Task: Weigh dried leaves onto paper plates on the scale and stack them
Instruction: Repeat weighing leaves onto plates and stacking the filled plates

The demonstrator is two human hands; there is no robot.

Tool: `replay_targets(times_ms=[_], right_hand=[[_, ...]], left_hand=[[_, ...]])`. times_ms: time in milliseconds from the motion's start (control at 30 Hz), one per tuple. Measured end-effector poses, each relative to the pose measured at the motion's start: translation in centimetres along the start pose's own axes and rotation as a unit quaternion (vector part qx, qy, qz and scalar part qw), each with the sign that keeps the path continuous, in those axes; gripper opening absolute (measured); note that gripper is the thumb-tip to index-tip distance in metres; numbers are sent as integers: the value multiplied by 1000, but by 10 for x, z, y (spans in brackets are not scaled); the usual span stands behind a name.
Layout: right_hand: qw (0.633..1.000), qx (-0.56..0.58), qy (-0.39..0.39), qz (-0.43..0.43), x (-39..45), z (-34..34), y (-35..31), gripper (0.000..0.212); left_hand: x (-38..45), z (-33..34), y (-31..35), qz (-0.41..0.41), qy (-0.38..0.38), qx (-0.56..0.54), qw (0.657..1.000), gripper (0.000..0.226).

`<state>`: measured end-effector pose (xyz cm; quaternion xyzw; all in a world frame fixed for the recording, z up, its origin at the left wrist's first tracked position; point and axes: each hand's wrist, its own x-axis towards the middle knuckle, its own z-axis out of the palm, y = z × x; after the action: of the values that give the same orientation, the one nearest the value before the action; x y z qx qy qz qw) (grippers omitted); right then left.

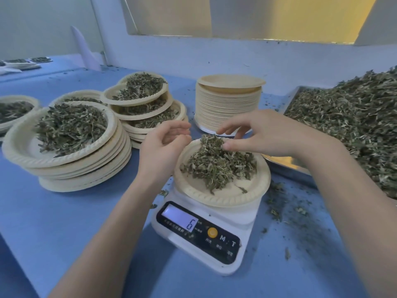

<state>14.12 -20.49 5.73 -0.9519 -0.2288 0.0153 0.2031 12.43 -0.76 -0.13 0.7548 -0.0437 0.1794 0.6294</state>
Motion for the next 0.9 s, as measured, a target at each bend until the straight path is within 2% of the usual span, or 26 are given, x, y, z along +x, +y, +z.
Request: replay_targets(times_ms=[200,367,433,500,567,633,700,767,833,900], right_hand=[[999,-17,49,-10,4,9,0,30],[999,-24,29,4,4,8,5,29],[995,-52,71,52,2,-2,19,29],[977,-126,100,138,1,-11,43,30],[955,-188,47,226,-2,-14,70,31],[942,-188,-40,275,-5,-6,90,41],[945,-146,-71,284,-5,3,105,57],[954,-122,-36,270,0,9,117,68],[947,-150,25,282,5,13,130,75],[933,-184,18,308,9,17,137,74]], left_hand=[[2,-2,-4,-9,-13,4,1000,22],[4,-4,-6,-22,-11,1,1000,21],[4,-4,-7,-25,-17,2,1000,21],[3,-3,-8,-24,-27,17,999,27],[2,0,-10,-26,-40,39,998,36],[2,2,-11,-30,-49,42,997,39],[3,4,-12,-34,-52,36,997,38],[3,4,-13,-35,-49,32,998,38],[3,4,-13,-35,-46,25,998,39],[3,3,-13,-35,-42,20,998,40]])
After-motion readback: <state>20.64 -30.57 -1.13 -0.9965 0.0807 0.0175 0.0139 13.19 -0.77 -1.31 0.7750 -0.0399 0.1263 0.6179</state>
